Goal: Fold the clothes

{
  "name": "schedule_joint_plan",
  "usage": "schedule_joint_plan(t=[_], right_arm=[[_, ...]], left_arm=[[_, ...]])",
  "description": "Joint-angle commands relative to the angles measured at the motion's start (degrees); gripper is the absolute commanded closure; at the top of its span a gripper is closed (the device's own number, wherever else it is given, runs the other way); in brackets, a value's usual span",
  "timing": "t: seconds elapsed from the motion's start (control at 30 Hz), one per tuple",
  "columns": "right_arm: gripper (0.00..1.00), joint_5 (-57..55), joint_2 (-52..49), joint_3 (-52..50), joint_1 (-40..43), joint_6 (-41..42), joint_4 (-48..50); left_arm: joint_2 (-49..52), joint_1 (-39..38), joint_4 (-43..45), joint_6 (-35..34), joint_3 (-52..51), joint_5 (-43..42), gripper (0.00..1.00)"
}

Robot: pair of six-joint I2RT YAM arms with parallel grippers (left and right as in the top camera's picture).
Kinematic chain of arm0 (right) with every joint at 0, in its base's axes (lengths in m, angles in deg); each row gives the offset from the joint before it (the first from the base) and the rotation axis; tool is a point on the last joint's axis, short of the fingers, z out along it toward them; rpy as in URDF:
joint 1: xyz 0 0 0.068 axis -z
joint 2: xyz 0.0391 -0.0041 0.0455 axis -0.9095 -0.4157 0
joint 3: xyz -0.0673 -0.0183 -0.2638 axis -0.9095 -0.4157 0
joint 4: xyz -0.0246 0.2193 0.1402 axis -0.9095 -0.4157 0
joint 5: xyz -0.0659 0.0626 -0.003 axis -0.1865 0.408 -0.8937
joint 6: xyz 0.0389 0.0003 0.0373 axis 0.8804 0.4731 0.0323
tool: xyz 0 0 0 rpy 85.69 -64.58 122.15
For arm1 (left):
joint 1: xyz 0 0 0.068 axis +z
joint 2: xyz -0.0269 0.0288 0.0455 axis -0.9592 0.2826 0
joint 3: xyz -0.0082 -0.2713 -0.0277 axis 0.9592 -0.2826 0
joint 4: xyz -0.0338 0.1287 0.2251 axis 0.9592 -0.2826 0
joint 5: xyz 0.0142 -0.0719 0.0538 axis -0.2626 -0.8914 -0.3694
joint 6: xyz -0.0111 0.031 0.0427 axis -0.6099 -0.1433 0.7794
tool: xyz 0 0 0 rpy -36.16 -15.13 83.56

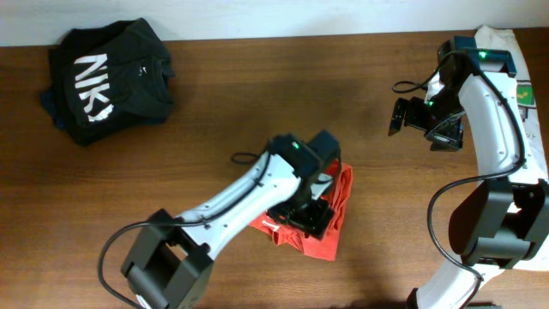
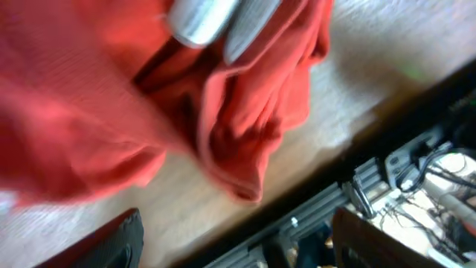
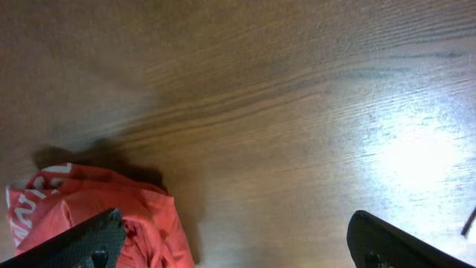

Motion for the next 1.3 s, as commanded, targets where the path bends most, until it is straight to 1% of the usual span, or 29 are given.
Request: schedule_joint_plan(t=[0.0, 0.03, 0.1, 0.17, 0.2, 0.23, 0.27, 0.3, 0.4, 0.47, 0.5, 0.53, 0.6, 0.63, 0.67, 0.77, 0.8, 0.83, 0.87, 0.9, 0.97, 1.0, 1.07, 1.17, 1.2, 1.23, 1.27], right_arm=[[0.01, 0.2, 0.4, 0.5, -0.4, -0.4, 0.0], [0.01, 0.2, 0.4, 0.5, -0.4, -0.4, 0.0], [0.01, 0.2, 0.4, 0.5, -0.4, -0.4, 0.0], [0.02, 0.2, 0.4, 0.5, -0.4, -0.4, 0.0], [0.01, 0.2, 0.4, 0.5, -0.4, -0.4, 0.0], [0.02, 0.2, 0.4, 0.5, -0.4, -0.4, 0.0], [0.01, 0.2, 0.4, 0.5, -0.4, -0.4, 0.0], [0.01, 0.2, 0.4, 0.5, -0.4, -0.4, 0.0], [0.01, 0.2, 0.4, 0.5, -0.4, -0.4, 0.0], [0.01, 0.2, 0.4, 0.5, -0.4, -0.4, 0.0], [0.01, 0.2, 0.4, 0.5, -0.4, -0.4, 0.0], [0.01, 0.2, 0.4, 0.5, -0.4, -0.4, 0.0], [0.01, 0.2, 0.4, 0.5, -0.4, -0.4, 0.0], [0.01, 0.2, 0.4, 0.5, -0.4, -0.4, 0.0], [0.01, 0.2, 0.4, 0.5, -0.4, -0.4, 0.0], [0.01, 0.3, 0.4, 0.5, -0.4, -0.4, 0.0], [0.01, 0.2, 0.4, 0.5, -0.4, -0.4, 0.0], [0.01, 0.2, 0.4, 0.5, -0.4, -0.4, 0.0], [0.01, 0.2, 0.4, 0.5, -0.4, -0.4, 0.0], [0.01, 0.2, 0.4, 0.5, -0.4, -0.4, 0.0], [0.01, 0.2, 0.4, 0.5, -0.4, -0.4, 0.0], [0.01, 0.2, 0.4, 0.5, -0.4, -0.4, 0.0], [0.01, 0.2, 0.4, 0.5, -0.4, -0.4, 0.0], [0.01, 0.2, 0.4, 0.5, -0.4, -0.4, 0.0], [0.01, 0.2, 0.4, 0.5, -0.4, -0.4, 0.0], [0.01, 0.2, 0.4, 0.5, -0.4, -0.4, 0.0], [0.01, 0.2, 0.4, 0.5, -0.4, -0.4, 0.0]], left_arm=[[-0.3, -3.5, 6.3, -0.3, -1.6, 1.6, 0.20], [-0.2, -4.9, 7.9, -0.6, -1.6, 3.1, 0.21], [-0.1, -5.5, 8.0, -1.2, -1.7, 4.3, 0.23], [-0.1, -5.5, 8.2, -1.7, -2.7, 6.2, 0.27], [0.0, -5.5, 8.6, -1.7, -3.6, 6.2, 0.35], [0.0, -5.6, 8.7, -1.7, -4.1, 6.2, 0.49], [0.1, -5.6, 8.9, -1.7, -4.5, 6.2, 0.77], [0.1, -5.6, 9.1, -1.7, -4.5, 6.2, 1.00], [0.1, -6.3, 9.9, -1.7, -4.5, 5.5, 1.00], [0.1, -8.5, 10.5, -1.7, -4.5, 2.8, 1.00], [0.1, -9.6, 10.6, -2.4, -4.5, 2.0, 1.00], [0.1, -11.8, 10.6, -5.0, -4.5, 1.9, 1.00], [0.1, -14.7, 10.5, -6.2, -4.5, 3.8, 1.00], [0.1, -15.9, 10.4, -7.9, -4.5, 7.2, 1.00], [0.0, -16.1, 10.4, -8.0, -4.4, 9.1, 0.94], [-0.3, -14.3, 8.0, -7.9, -0.9, 10.7, 0.69], [-0.5, -13.4, 6.0, -8.0, 0.5, 12.7, 0.43], [-0.9, -12.0, 3.8, -8.1, 1.7, 15.2, 0.13], [-1.1, -10.2, 2.1, -8.1, 2.0, 17.4, 0.01], [-1.0, -8.8, 1.5, -6.8, 1.8, 17.8, 0.01], [-1.0, -7.5, 3.4, -5.3, -0.3, 16.7, 0.02], [-0.9, -7.6, 5.0, -4.3, -1.5, 15.4, 0.03], [-0.9, -8.6, 9.4, -4.3, -4.9, 12.8, 0.08], [-0.9, -10.4, 14.5, -4.3, -7.6, 10.8, 0.11], [-0.9, -10.9, 15.3, -4.3, -8.2, 10.9, 0.16], [-0.9, -11.1, 15.5, -4.3, -8.5, 10.9, 0.29], [-0.9, -11.2, 15.5, -4.2, -8.5, 10.9, 0.48]])
